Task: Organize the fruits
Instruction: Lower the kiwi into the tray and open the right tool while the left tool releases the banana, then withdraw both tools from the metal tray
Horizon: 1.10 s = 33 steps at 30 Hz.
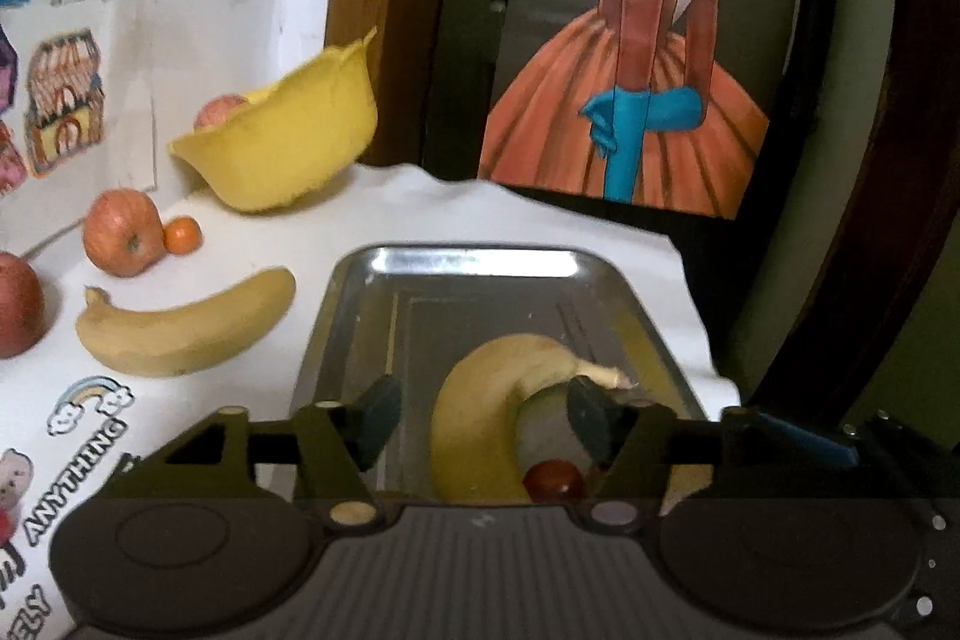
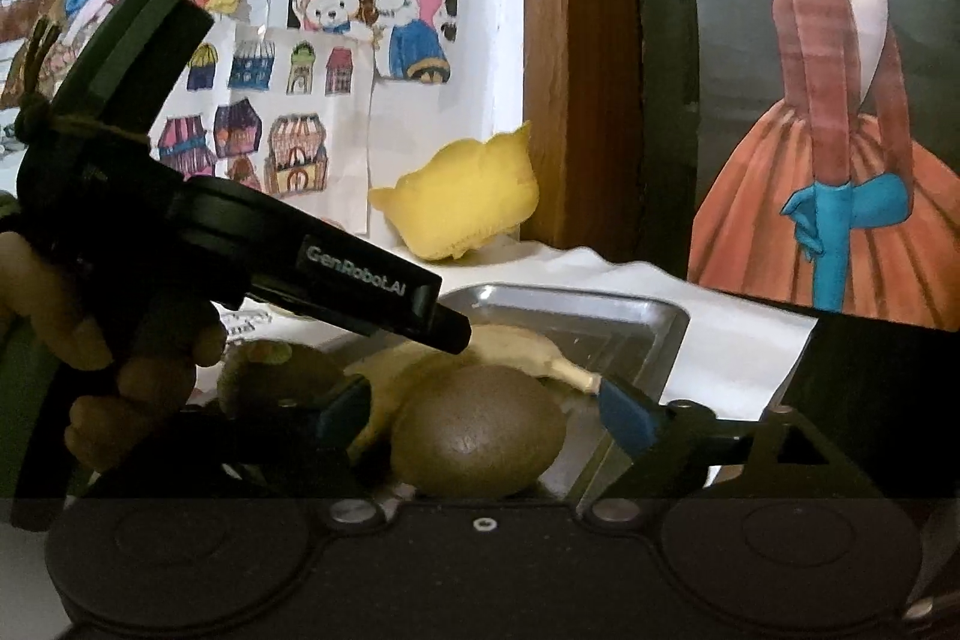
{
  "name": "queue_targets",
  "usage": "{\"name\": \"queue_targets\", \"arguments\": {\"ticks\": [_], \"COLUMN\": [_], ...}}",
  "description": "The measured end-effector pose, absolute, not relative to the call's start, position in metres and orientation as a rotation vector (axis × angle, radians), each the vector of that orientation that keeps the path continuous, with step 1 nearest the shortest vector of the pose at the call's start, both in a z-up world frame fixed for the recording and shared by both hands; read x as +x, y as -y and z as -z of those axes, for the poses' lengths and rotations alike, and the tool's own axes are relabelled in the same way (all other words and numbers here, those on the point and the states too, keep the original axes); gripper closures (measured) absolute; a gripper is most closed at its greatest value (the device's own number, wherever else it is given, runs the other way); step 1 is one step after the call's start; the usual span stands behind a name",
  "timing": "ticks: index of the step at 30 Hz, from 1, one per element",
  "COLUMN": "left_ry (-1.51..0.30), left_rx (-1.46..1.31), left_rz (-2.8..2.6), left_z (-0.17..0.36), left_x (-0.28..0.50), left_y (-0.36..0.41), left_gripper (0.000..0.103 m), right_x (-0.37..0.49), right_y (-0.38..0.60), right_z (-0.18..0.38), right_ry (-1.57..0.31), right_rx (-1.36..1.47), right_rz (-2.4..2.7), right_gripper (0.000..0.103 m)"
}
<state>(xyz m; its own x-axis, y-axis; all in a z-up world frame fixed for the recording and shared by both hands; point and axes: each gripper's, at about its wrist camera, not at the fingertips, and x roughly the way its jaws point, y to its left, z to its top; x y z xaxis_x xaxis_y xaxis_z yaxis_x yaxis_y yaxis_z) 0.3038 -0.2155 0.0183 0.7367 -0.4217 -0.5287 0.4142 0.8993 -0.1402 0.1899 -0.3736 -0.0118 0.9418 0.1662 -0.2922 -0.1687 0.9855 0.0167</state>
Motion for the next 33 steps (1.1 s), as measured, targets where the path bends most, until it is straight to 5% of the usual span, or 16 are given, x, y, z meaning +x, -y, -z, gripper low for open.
{"name": "queue_targets", "arguments": {"ticks": [8, 33], "left_ry": [-0.479, -0.378], "left_rx": [-0.032, -0.111], "left_rz": [0.444, 0.342], "left_z": [-0.048, -0.044], "left_x": [0.27, 0.125], "left_y": [0.195, 0.045], "left_gripper": [0.004, 0.0], "right_x": [0.156, 0.028], "right_y": [0.361, 0.283], "right_z": [-0.014, -0.034], "right_ry": [-0.219, -0.258], "right_rx": [-0.036, -0.002], "right_rz": [-0.156, -0.111], "right_gripper": [0.001, 0.001]}}
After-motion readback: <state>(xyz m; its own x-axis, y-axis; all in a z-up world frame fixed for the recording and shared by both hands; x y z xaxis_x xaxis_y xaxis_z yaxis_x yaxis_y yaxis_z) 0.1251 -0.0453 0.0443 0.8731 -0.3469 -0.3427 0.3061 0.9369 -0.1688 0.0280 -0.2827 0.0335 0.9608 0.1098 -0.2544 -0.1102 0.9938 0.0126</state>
